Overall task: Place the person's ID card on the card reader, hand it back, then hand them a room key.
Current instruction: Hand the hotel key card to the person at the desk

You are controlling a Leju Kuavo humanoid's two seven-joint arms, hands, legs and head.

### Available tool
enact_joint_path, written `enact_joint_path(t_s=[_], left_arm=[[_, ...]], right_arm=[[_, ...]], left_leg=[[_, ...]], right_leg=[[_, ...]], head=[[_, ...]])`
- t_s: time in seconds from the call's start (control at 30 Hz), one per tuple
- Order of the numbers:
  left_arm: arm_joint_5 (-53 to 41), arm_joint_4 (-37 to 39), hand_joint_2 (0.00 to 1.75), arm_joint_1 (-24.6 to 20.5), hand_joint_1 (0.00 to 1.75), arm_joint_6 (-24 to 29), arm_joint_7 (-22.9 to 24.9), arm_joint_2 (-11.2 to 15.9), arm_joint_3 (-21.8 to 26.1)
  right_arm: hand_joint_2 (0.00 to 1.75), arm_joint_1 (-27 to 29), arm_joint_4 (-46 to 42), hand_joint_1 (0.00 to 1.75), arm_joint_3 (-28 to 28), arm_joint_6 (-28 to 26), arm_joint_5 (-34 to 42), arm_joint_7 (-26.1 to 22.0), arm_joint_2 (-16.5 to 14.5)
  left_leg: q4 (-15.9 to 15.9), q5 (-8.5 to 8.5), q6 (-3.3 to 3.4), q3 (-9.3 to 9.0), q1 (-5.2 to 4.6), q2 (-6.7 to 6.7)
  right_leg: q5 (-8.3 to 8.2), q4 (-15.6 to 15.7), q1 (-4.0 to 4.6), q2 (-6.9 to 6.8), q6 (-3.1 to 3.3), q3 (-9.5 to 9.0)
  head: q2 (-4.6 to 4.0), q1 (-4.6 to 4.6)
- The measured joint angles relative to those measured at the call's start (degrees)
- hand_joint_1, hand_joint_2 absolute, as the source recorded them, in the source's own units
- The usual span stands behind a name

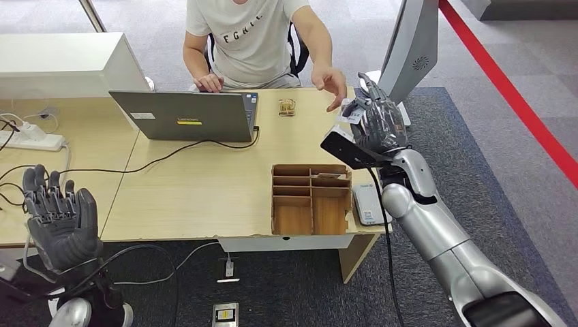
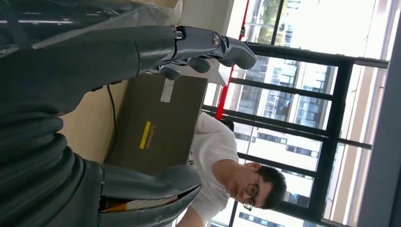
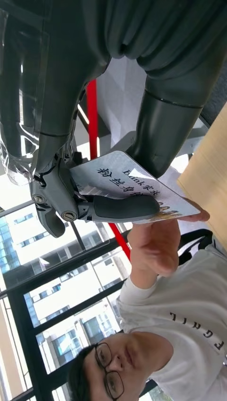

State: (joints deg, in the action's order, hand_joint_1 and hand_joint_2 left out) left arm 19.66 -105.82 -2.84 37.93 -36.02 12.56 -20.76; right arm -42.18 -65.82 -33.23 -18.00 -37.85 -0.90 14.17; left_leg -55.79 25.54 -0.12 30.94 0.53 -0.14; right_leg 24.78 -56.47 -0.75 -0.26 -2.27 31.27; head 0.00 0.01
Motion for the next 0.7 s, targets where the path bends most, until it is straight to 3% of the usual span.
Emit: enact_joint_path(t_s=[0.23,0.7], left_arm=[[0.87,0.32,1.75,0.74,0.00,0.66,-0.92,-0.03,-0.40],[1.08,0.69,1.75,2.26,0.00,0.88,-1.94,-0.08,-0.86]], right_arm=[[1.75,-3.91,7.78,1.75,-2.36,-0.09,0.29,-0.33,-3.24],[1.75,-6.63,16.95,1.75,-4.51,-0.09,0.41,-1.04,-6.21]], left_leg=[[0.00,0.00,0.00,0.02,0.00,-0.01],[0.00,0.00,0.00,0.02,0.00,-0.01]], right_leg=[[0.00,0.02,0.00,-0.01,0.00,0.00],[0.00,0.02,0.01,-0.01,0.00,0.02]], head=[[0.00,0.00],[0.00,0.01]])
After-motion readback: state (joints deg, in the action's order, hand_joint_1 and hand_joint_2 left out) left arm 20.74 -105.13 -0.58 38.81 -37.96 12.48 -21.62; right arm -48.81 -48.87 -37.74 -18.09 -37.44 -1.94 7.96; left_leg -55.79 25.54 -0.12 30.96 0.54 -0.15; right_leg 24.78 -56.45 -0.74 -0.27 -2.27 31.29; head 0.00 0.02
